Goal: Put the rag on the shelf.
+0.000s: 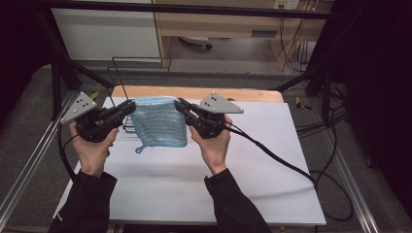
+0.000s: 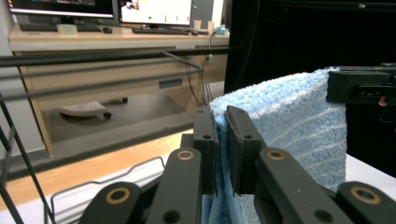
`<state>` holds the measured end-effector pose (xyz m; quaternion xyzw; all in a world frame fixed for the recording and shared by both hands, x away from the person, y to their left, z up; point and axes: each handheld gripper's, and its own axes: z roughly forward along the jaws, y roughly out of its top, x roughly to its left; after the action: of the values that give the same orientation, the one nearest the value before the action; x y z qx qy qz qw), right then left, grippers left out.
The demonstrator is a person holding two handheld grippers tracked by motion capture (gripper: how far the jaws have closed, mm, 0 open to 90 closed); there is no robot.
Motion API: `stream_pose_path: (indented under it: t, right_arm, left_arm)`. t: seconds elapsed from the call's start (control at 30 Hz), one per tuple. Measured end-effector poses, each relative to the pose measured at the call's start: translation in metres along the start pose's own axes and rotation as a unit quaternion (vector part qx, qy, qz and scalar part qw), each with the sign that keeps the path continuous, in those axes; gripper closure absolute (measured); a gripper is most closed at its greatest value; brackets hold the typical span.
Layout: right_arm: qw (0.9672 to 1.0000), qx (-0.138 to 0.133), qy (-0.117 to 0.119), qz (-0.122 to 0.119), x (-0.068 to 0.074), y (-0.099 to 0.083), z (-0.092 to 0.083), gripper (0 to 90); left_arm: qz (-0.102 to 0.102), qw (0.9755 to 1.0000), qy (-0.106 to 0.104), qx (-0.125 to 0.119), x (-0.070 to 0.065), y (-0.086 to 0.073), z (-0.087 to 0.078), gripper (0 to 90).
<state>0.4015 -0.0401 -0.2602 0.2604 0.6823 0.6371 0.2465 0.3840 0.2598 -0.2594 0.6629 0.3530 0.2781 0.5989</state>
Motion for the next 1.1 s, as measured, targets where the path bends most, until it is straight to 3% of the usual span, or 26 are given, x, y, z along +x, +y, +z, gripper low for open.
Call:
stream_pose_path:
  t: [0.67,1.1]
  right_arm:
    - [0.9991,-0.042,-0.006,-0.009,-0.002,0.039,0.023,84.5]
    - [0.9973,-0.065,-0.015,-0.032,-0.001,0.074,0.037,84.4]
  left_arm:
    - [-0.004,0.9984,0.016,-0.053,0.018,0.046,-0.001,83.0]
    - [0.003,0.9966,0.027,-0.077,0.029,0.080,-0.002,83.0]
